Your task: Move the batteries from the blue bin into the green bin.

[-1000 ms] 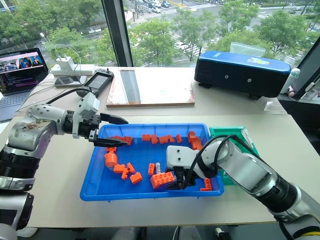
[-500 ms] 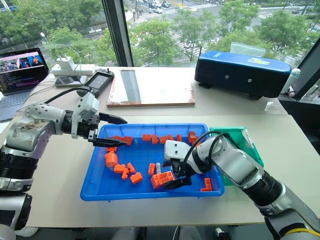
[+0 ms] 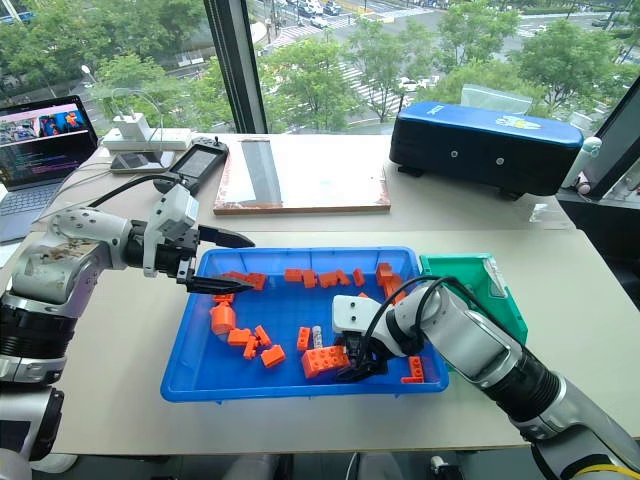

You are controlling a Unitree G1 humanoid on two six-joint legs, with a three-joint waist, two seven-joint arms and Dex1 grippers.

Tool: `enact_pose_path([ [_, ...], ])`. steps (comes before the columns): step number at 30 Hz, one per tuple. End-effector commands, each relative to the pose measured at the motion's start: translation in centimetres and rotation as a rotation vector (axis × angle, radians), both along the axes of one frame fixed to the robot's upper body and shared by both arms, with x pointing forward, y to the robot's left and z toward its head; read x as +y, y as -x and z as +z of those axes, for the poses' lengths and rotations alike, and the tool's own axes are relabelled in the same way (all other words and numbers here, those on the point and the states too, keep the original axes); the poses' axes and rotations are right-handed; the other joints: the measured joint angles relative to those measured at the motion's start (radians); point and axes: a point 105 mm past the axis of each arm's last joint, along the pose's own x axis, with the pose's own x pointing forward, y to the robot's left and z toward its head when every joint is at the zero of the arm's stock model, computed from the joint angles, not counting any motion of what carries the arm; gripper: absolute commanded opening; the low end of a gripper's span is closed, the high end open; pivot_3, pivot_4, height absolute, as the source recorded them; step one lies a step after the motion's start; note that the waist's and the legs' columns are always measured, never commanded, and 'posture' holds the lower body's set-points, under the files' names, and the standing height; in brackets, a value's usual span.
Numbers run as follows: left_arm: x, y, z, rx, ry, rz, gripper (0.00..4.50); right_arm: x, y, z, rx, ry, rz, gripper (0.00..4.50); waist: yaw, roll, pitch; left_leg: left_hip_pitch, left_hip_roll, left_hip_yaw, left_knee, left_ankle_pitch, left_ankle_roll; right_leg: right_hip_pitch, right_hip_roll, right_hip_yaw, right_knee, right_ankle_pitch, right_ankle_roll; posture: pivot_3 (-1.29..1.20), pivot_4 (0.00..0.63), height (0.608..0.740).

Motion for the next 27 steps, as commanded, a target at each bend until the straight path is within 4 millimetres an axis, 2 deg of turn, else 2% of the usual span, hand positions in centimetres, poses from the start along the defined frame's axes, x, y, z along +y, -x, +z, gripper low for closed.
enact_pose_path([
  [1,0.1,0.3,1.0,-0.042,0.007,-0.006,4.50,-0.2,-0.4,2.1,-0.066,-0.045,0.021,1.64,0.000,0.000,0.000,0.000,0.000,0.000,0.000,0.000,0.000,0.000,0.000,0.000,0.000,0.000,0.000,0.00,0.150,0.732],
  [2,0.1,0.3,1.0,-0.042,0.007,-0.006,4.50,-0.2,-0.4,2.4,-0.073,-0.051,0.030,1.43,0.000,0.000,0.000,0.000,0.000,0.000,0.000,0.000,0.000,0.000,0.000,0.000,0.000,0.000,0.000,0.00,0.150,0.732],
  [7,0.0,0.2,1.1,-0.044,0.011,-0.004,4.50,-0.4,0.8,4.4,-0.040,-0.098,0.070,1.38,0.000,0.000,0.000,0.000,0.000,0.000,0.000,0.000,0.000,0.000,0.000,0.000,0.000,0.000,0.000,0.00,0.150,0.732],
  [9,0.1,0.3,1.1,-0.043,0.012,-0.001,4.50,-0.8,0.3,7.1,-0.074,-0.180,0.052,1.38,0.001,0.000,0.000,0.000,0.000,0.000,0.000,0.000,0.000,0.000,0.000,0.000,0.000,0.000,0.000,0.00,0.150,0.732],
  [11,0.2,0.3,1.0,-0.042,0.012,0.000,4.50,-1.7,-1.2,8.4,-0.130,-0.209,-0.022,1.38,0.000,0.000,0.000,0.000,0.000,0.000,0.000,0.000,0.000,0.000,0.000,0.000,0.000,0.000,0.000,0.00,0.150,0.732],
  [12,0.1,0.3,1.0,-0.042,0.012,0.000,4.50,-2.2,-1.8,8.5,-0.146,-0.201,-0.056,1.38,0.000,0.000,0.000,0.000,0.000,0.000,0.000,0.000,0.000,0.000,0.000,0.000,0.000,0.000,0.000,0.00,0.150,0.732],
  [16,0.0,0.3,0.9,-0.043,0.015,-0.001,4.50,-6.4,-6.2,7.8,-0.222,-0.090,-0.339,1.38,0.004,0.000,0.000,0.000,0.000,0.000,0.000,0.000,0.000,0.000,0.000,0.000,0.000,0.000,0.000,0.00,0.150,0.732],
  [18,0.0,0.3,0.9,-0.043,0.016,-0.004,4.50,-6.9,-6.9,8.1,-0.239,-0.100,-0.384,2.40,0.005,0.000,0.000,0.000,-0.001,0.001,0.000,0.000,0.000,0.000,-0.001,0.000,0.000,0.000,0.000,0.00,0.150,0.732],
  [19,0.0,0.3,0.9,-0.043,0.016,-0.004,4.50,-6.9,-7.0,8.2,-0.241,-0.106,-0.388,2.61,0.004,0.000,0.000,0.000,-0.001,0.001,0.000,0.000,0.000,0.000,-0.001,0.000,0.000,0.000,0.000,0.00,0.150,0.732],
  [24,-0.1,0.2,0.9,-0.045,0.018,-0.006,4.50,-6.0,-6.8,8.6,-0.255,-0.125,-0.362,4.34,-0.003,0.000,0.000,0.000,0.000,0.001,0.000,0.000,0.000,0.000,-0.001,0.000,0.000,0.000,0.000,0.00,0.150,0.732],
  [25,-0.1,0.2,0.9,-0.045,0.018,-0.006,4.50,-5.9,-6.8,8.6,-0.258,-0.130,-0.360,4.48,-0.004,0.000,0.000,0.000,0.000,0.001,0.000,0.000,0.000,0.000,-0.001,0.000,0.000,0.000,0.000,0.00,0.150,0.732],
  [27,-0.1,0.2,0.9,-0.045,0.018,-0.006,4.50,-4.4,-6.6,9.1,-0.294,-0.180,-0.334,4.48,-0.003,0.000,0.000,0.000,0.000,0.001,0.000,0.000,0.000,0.000,-0.001,0.000,0.000,0.000,0.000,0.00,0.150,0.732],
])
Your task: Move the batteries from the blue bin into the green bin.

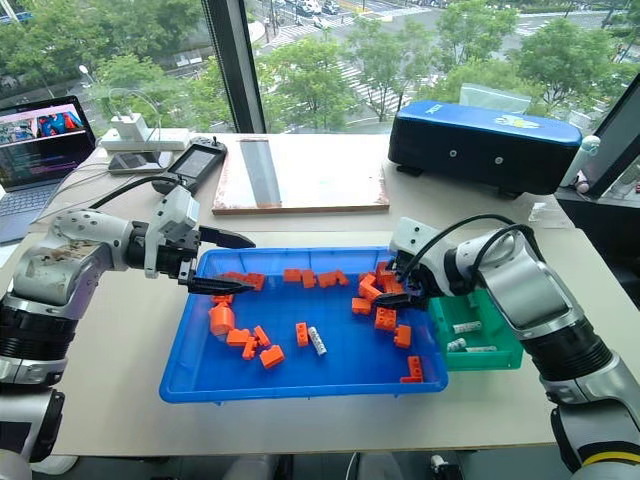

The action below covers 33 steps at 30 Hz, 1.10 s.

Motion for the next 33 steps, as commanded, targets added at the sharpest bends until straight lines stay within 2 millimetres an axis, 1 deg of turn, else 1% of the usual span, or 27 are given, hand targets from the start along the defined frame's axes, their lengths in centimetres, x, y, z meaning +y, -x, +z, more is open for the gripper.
enact_pose_path([
  [1,0.0,0.2,1.0,-0.043,0.017,-0.009,4.50,2.6,0.7,2.1,-0.098,-0.084,0.062,4.48,0.000,0.000,0.000,0.000,0.000,0.000,0.000,0.000,0.000,0.000,0.000,0.000,0.000,0.000,0.000,0.00,0.150,0.732],
  [2,0.0,0.2,1.0,-0.042,0.017,-0.008,4.50,3.9,1.6,1.8,-0.057,-0.128,0.092,4.48,0.001,0.000,0.000,0.000,0.000,0.000,0.000,0.000,0.000,0.000,0.000,0.000,0.000,0.000,0.000,0.00,0.150,0.732],
  [4,0.0,0.2,0.9,-0.041,0.017,-0.008,4.50,5.5,2.9,0.7,0.047,-0.168,0.099,4.48,0.001,0.000,0.000,0.000,0.000,0.000,0.000,0.000,0.000,0.000,0.000,0.000,0.000,0.000,0.000,0.00,0.150,0.732],
  [8,0.1,0.2,0.9,-0.039,0.016,-0.007,4.50,6.6,3.7,-1.8,0.201,-0.144,-0.001,4.48,0.004,0.000,0.000,0.000,0.000,-0.001,0.000,0.000,0.000,0.001,0.000,0.000,0.002,0.000,0.000,0.00,0.150,0.732],
  [11,0.0,0.7,1.0,-0.026,0.021,-0.036,4.50,7.9,4.2,-2.7,0.270,-0.159,-0.041,4.48,0.007,0.000,0.000,0.000,-0.001,-0.001,0.000,0.000,0.000,0.001,0.000,0.000,0.002,0.000,0.000,0.00,0.150,0.732],
  [13,0.1,1.1,1.1,-0.014,0.020,-0.053,4.50,8.4,4.4,-3.0,0.304,-0.165,-0.066,4.48,0.004,0.000,0.000,0.000,-0.001,-0.001,0.000,0.000,0.000,0.001,0.000,0.000,0.002,0.000,0.000,0.00,0.150,0.732],
  [19,0.3,2.4,1.3,0.023,0.016,-0.114,4.50,8.9,5.2,-5.0,0.361,-0.101,-0.128,4.48,0.001,0.000,0.000,0.000,-0.001,-0.001,0.000,0.000,0.000,0.000,0.000,0.000,0.003,0.000,0.000,0.00,0.150,0.732],
  [21,0.4,2.5,1.4,0.026,0.015,-0.119,4.50,9.1,5.4,-5.5,0.374,-0.088,-0.133,4.48,0.001,0.000,0.000,0.000,0.000,-0.001,0.000,0.000,0.000,0.000,0.000,0.000,0.002,0.000,0.000,0.00,0.150,0.732],
  [23,0.5,2.4,1.4,0.022,0.012,-0.113,4.50,9.0,5.5,-5.9,0.367,-0.062,-0.139,3.98,0.000,0.000,0.000,0.000,0.000,-0.001,0.000,0.000,0.000,0.000,0.001,0.000,0.002,0.000,0.000,0.00,0.150,0.732],
  [24,0.6,2.4,1.4,0.021,0.010,-0.111,4.50,8.9,5.4,-6.0,0.362,-0.053,-0.145,3.82,0.001,0.000,0.000,0.000,0.000,-0.001,0.000,0.000,0.000,0.000,0.001,0.000,0.002,0.000,0.000,0.00,0.150,0.732],
  [25,0.6,2.4,1.4,0.021,0.009,-0.110,4.50,8.8,5.4,-6.1,0.357,-0.045,-0.148,3.53,0.001,0.000,0.000,0.000,0.000,-0.001,0.000,0.000,0.000,0.000,0.001,0.000,0.002,0.000,0.000,0.00,0.150,0.732],
  [26,0.6,2.4,1.4,0.021,0.008,-0.110,4.50,8.8,5.4,-6.2,0.354,-0.041,-0.150,3.08,0.000,0.000,0.000,0.000,0.000,-0.001,0.000,0.000,0.000,0.000,0.001,0.000,0.002,0.000,0.000,0.00,0.150,0.732],
  [27,0.6,2.3,1.4,0.020,0.006,-0.109,4.50,8.7,5.4,-6.3,0.350,-0.035,-0.152,2.84,0.001,0.000,0.000,0.000,0.000,-0.001,0.000,0.000,0.000,0.000,0.001,0.000,0.002,0.000,0.000,0.00,0.150,0.732],
  [30,0.7,2.2,1.5,0.020,0.005,-0.108,4.50,8.4,5.3,-6.4,0.332,-0.011,-0.148,1.71,0.001,0.000,0.000,0.000,0.000,-0.001,0.000,0.000,0.000,0.000,0.001,0.000,0.002,0.000,0.000,0.00,0.150,0.732],
  [32,0.7,2.2,1.5,0.018,0.004,-0.108,4.50,8.2,5.2,-6.2,0.315,-0.002,-0.144,1.06,0.001,0.000,0.000,0.000,0.000,-0.001,0.000,0.000,0.000,0.000,0.001,0.000,0.002,0.000,0.000,0.00,0.150,0.732],
  [33,0.7,2.2,1.5,0.018,0.004,-0.109,4.50,8.1,5.1,-6.0,0.304,0.003,-0.140,0.86,0.001,0.000,0.000,0.000,0.000,-0.001,0.000,0.000,0.000,0.000,0.001,0.000,0.002,0.000,0.000,0.00,0.150,0.732],
])
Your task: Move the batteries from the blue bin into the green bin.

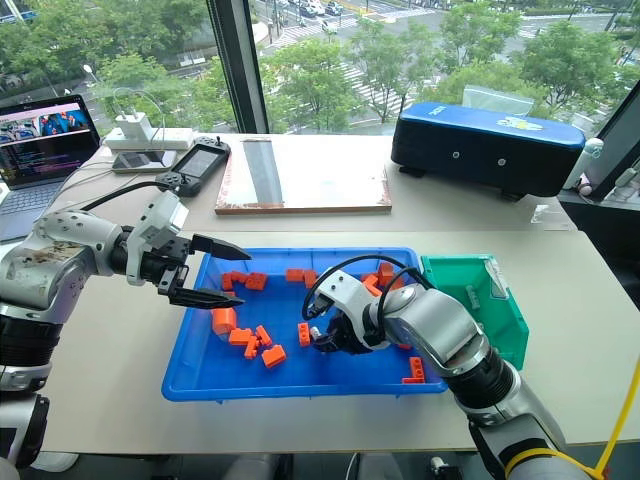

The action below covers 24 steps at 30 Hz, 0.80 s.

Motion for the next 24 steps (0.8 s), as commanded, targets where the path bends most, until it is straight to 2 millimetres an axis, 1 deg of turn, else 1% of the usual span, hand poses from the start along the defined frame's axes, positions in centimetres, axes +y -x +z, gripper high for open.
enact_pose_path([
  [1,0.2,0.1,1.2,-0.048,0.006,-0.008,4.50,-0.3,0.0,0.4,-0.040,0.026,0.029,0.38,0.000,0.000,0.000,0.000,0.000,0.000,0.000,0.000,0.000,0.000,0.000,0.000,0.000,0.000,0.000,0.00,0.150,0.732],
  [2,0.2,0.1,1.2,-0.048,0.008,-0.009,4.50,-0.4,0.0,0.7,-0.052,0.028,0.035,0.29,0.000,0.000,0.000,0.000,0.000,0.000,0.000,0.000,0.000,0.000,0.000,0.000,0.000,0.000,0.000,0.00,0.150,0.732],
  [3,0.1,0.0,1.3,-0.043,0.015,-0.009,4.50,-0.4,-0.1,1.1,-0.071,0.025,0.047,0.29,0.000,0.000,0.000,0.000,0.000,0.000,0.000,0.000,0.000,0.000,0.000,0.000,0.000,0.000,0.000,0.00,0.150,0.732],
  [5,0.1,-0.1,1.3,-0.047,0.015,-0.004,4.50,-0.4,-0.1,2.8,-0.111,0.008,0.076,0.29,0.000,0.000,0.000,0.000,0.000,0.000,0.000,0.000,0.000,0.000,0.000,0.000,0.000,0.000,0.000,0.00,0.150,0.732],
  [7,0.1,-0.1,1.4,-0.049,0.015,-0.003,4.50,-0.5,-0.3,3.9,-0.136,-0.002,0.087,0.29,0.000,0.000,0.000,0.000,0.000,0.000,0.000,0.000,0.000,0.000,0.000,0.000,-0.001,0.000,0.000,0.00,0.150,0.732],
  [10,0.0,-0.1,1.4,-0.049,0.027,-0.006,4.50,-1.9,-0.9,6.7,-0.204,-0.018,0.077,0.29,0.000,0.000,0.000,0.000,0.000,0.000,0.000,0.000,0.000,-0.001,0.000,0.000,-0.001,0.000,0.000,0.00,0.150,0.732],
  [12,-0.2,-0.1,1.5,-0.048,0.043,-0.013,4.50,-4.0,-1.8,9.0,-0.273,-0.015,0.031,0.29,0.001,0.000,0.000,0.000,0.000,0.000,0.000,0.000,0.000,0.000,0.000,0.000,-0.001,0.000,0.000,0.00,0.150,0.732],
  [14,-0.5,0.1,1.7,-0.043,0.062,-0.027,4.50,-6.7,-2.6,10.5,-0.327,0.023,-0.039,0.29,0.009,0.000,0.000,0.000,0.000,0.001,0.000,0.000,0.000,0.000,-0.001,0.000,-0.002,0.000,0.000,0.00,0.150,0.732],
  [16,-0.9,0.4,2.3,-0.029,0.110,-0.057,4.50,-10.3,-3.5,11.7,-0.372,0.089,-0.146,0.29,0.013,0.000,0.000,0.000,0.000,0.001,0.000,0.000,0.000,0.001,-0.001,0.000,-0.002,0.000,0.000,0.00,0.150,0.732],
  [18,-1.3,0.6,3.0,-0.025,0.155,-0.078,4.50,-13.6,-3.9,12.9,-0.404,0.136,-0.248,0.29,0.015,0.000,0.000,0.000,0.000,0.001,0.000,0.000,0.000,0.001,-0.001,0.000,-0.003,0.000,0.000,0.00,0.150,0.732],
  [19,-1.4,0.6,3.2,-0.027,0.168,-0.083,4.50,-15.4,-3.8,13.3,-0.405,0.154,-0.300,0.29,0.017,0.000,0.000,0.000,0.000,0.001,0.000,0.000,0.000,0.001,-0.001,0.000,-0.003,0.000,0.000,0.00,0.150,0.732],
  [21,-1.6,0.6,3.5,-0.031,0.180,-0.089,4.50,-17.5,-3.5,13.6,-0.401,0.180,-0.358,0.29,0.019,0.000,0.000,-0.001,0.000,0.002,0.000,0.000,0.000,0.001,-0.001,0.000,-0.003,0.000,0.000,0.00,0.150,0.732],
  [24,-1.9,0.6,3.6,-0.031,0.190,-0.094,4.50,-19.4,-2.7,13.1,-0.364,0.203,-0.405,0.29,0.011,0.000,0.000,0.000,0.001,0.002,0.000,0.000,0.001,0.000,-0.001,0.001,-0.003,0.000,0.000,0.00,0.150,0.732],
])
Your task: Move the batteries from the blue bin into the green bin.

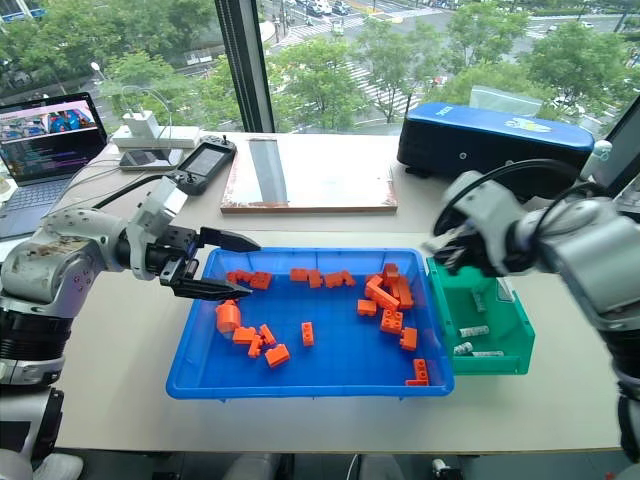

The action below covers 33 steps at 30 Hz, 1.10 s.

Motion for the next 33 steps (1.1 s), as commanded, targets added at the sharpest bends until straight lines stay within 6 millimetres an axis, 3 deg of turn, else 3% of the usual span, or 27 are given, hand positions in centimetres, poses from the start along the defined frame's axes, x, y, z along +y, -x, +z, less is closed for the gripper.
enact_pose_path([
  [1,-0.4,0.3,1.3,-0.047,0.027,-0.021,4.50,-1.7,0.9,0.5,-0.014,0.011,-0.033,0.29,-0.008,0.000,0.000,0.000,0.000,0.000,0.000,0.000,0.000,0.000,0.000,0.000,0.000,0.000,0.000,0.00,0.150,0.732],
  [7,-0.6,-0.2,1.4,-0.070,0.031,-0.010,4.50,-2.9,1.4,-2.3,0.046,0.005,-0.082,0.29,-0.013,0.000,0.000,0.000,0.000,0.000,0.000,0.000,0.000,0.000,0.000,0.001,0.000,0.000,0.000,0.00,0.150,0.732],
  [8,-0.6,-0.2,1.5,-0.072,0.030,-0.007,4.50,-2.8,1.3,-2.4,0.044,-0.007,-0.085,0.79,-0.014,0.000,0.000,0.000,0.000,0.000,0.000,0.000,0.000,0.000,0.000,0.000,0.000,0.000,0.000,0.00,0.150,0.732],
  [12,-0.4,-0.5,1.5,-0.074,0.026,0.008,4.50,-2.6,1.1,-2.4,0.032,-0.012,-0.084,2.02,-0.012,0.000,0.000,0.000,0.000,0.000,0.000,0.000,0.000,0.000,0.000,0.001,0.000,0.000,0.000,0.00,0.150,0.732],
  [19,-0.1,-1.1,1.4,-0.071,0.027,0.062,4.50,-2.9,0.5,-0.6,-0.062,-0.020,-0.080,4.45,-0.011,0.000,0.000,0.000,0.000,0.000,0.000,0.000,0.000,0.000,0.000,0.000,0.000,0.000,0.000,0.00,0.150,0.732],
  [23,0.8,-2.1,1.6,-0.091,0.038,0.156,4.50,-4.1,-0.5,2.7,-0.306,-0.124,-0.094,4.48,-0.010,0.000,0.000,0.000,0.000,0.000,0.000,0.000,0.000,0.000,0.000,0.000,0.000,0.000,0.000,0.00,0.150,0.732],
  [26,1.5,-3.2,2.0,-0.153,0.072,0.258,4.50,-4.9,-0.1,4.8,-0.510,-0.184,-0.055,4.48,-0.007,0.000,0.000,0.000,0.000,0.000,0.000,0.000,0.000,0.000,0.000,0.000,0.000,0.000,0.000,0.00,0.150,0.732],
  [29,3.0,-5.6,2.2,-0.207,0.105,0.454,4.50,-6.6,0.8,4.4,-0.533,-0.270,-0.059,4.48,0.004,0.000,0.000,0.000,-0.001,0.000,0.000,0.000,0.000,0.001,-0.001,0.000,0.000,0.000,0.000,0.00,0.150,0.732],
  [33,5.0,-6.6,1.9,-0.273,0.103,0.613,4.50,-7.4,2.1,3.1,-0.528,-0.429,-0.027,4.48,0.012,0.000,0.000,0.000,-0.001,0.001,0.000,0.000,0.000,0.002,-0.001,0.000,0.000,0.000,0.000,0.00,0.150,0.732],
])
